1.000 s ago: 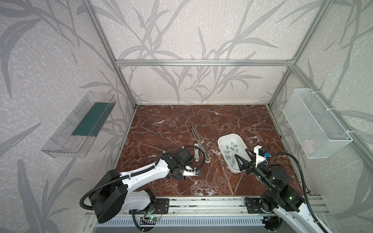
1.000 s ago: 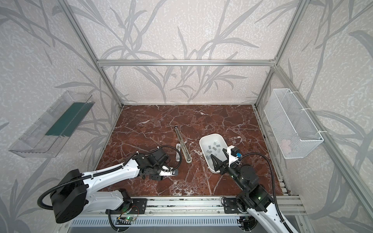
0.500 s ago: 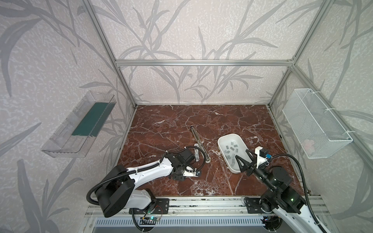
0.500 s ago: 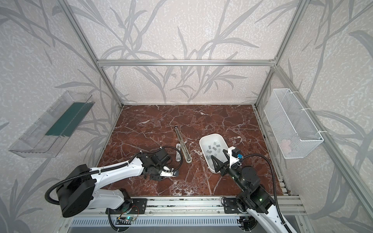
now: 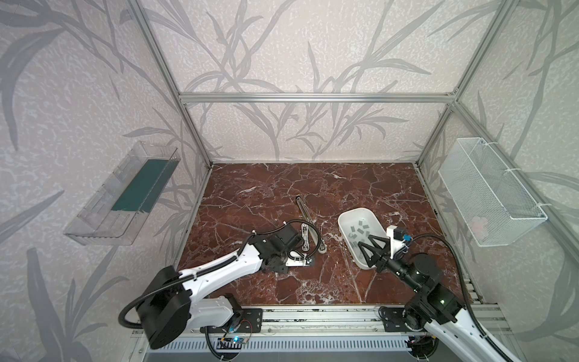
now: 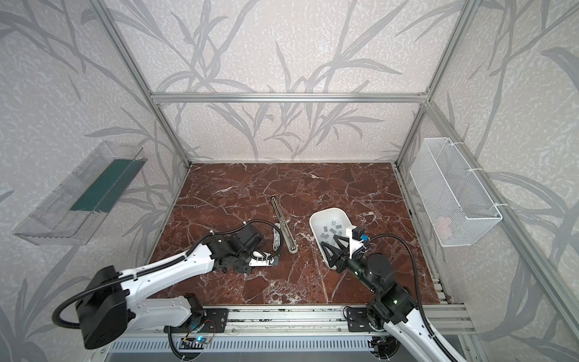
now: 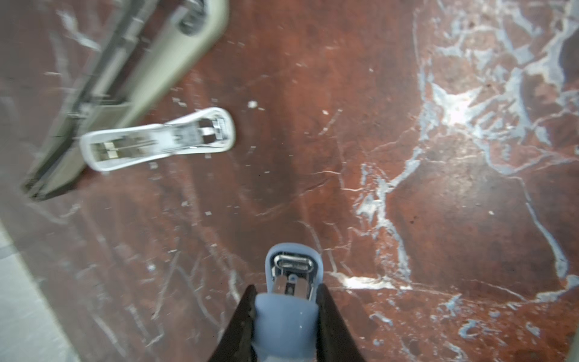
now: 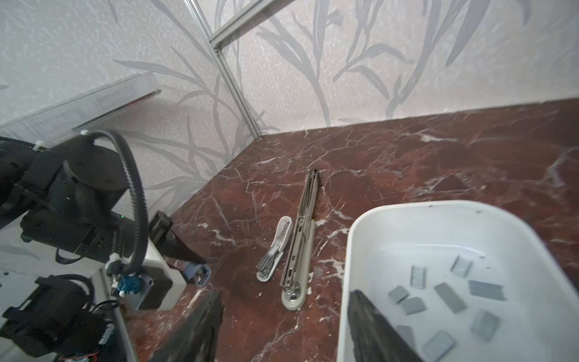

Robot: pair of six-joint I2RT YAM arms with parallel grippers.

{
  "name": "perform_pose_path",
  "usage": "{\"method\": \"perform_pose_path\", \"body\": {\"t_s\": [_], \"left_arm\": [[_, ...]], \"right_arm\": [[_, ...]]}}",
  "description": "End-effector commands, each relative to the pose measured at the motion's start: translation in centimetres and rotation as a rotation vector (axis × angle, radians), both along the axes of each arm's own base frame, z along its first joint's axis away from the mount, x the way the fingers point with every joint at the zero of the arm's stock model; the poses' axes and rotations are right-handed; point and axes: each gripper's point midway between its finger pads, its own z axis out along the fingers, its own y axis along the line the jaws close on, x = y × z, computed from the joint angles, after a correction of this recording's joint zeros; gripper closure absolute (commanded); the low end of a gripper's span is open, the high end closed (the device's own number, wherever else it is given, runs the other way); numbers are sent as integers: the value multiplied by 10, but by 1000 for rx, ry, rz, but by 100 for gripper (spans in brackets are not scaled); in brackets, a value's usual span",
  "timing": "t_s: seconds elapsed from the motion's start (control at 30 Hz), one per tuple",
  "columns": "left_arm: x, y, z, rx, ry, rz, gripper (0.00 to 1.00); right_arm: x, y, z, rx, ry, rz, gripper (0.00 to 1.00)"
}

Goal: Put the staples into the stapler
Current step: 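Bring the blue stapler toward the right gripper while the right gripper grasps its top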

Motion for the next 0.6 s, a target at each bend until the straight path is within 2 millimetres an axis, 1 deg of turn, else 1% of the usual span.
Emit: {"method": "perform_pose_path", "body": {"t_s": [0.0, 0.03, 0.1, 0.17, 0.23, 0.27, 0.33, 0.37, 0.4, 0.43, 0.47, 0.57], "left_arm": [[17, -8, 42, -96, -207, -19, 100], [16, -11, 50, -127, -239, -36, 100], [13, -18, 65, -171, -274, -58, 100], [13, -21, 75, -201, -290, -52, 100], [14, -27, 78, -216, -295, -46, 100], [11, -31, 75, -208, -284, -62, 100], [9, -37, 69, -174, -268, -86, 100], [10, -38, 68, -154, -265, -84, 100], [12, -39, 69, -148, -265, -75, 100], [14, -39, 72, -148, -266, -61, 100], [13, -41, 74, -158, -263, -59, 100], [2, -49, 79, -219, -234, -102, 100]], "right_arm": [[-2, 33, 16, 132, 55, 151, 44], [2, 41, 11, 143, 89, 165, 48], [3, 60, 4, 151, 112, 211, 49], [-2, 88, -2, 120, 131, 267, 49], [-10, 116, -4, 78, 137, 330, 51], [-16, 131, -4, 63, 136, 372, 51], [-23, 151, -6, 56, 135, 432, 52], [-24, 158, -8, 60, 142, 447, 53], [-23, 160, -11, 60, 152, 449, 53], [-19, 161, -10, 73, 143, 432, 54], [-15, 160, -13, 71, 147, 410, 53], [-14, 159, -14, 85, 141, 401, 54]]}}
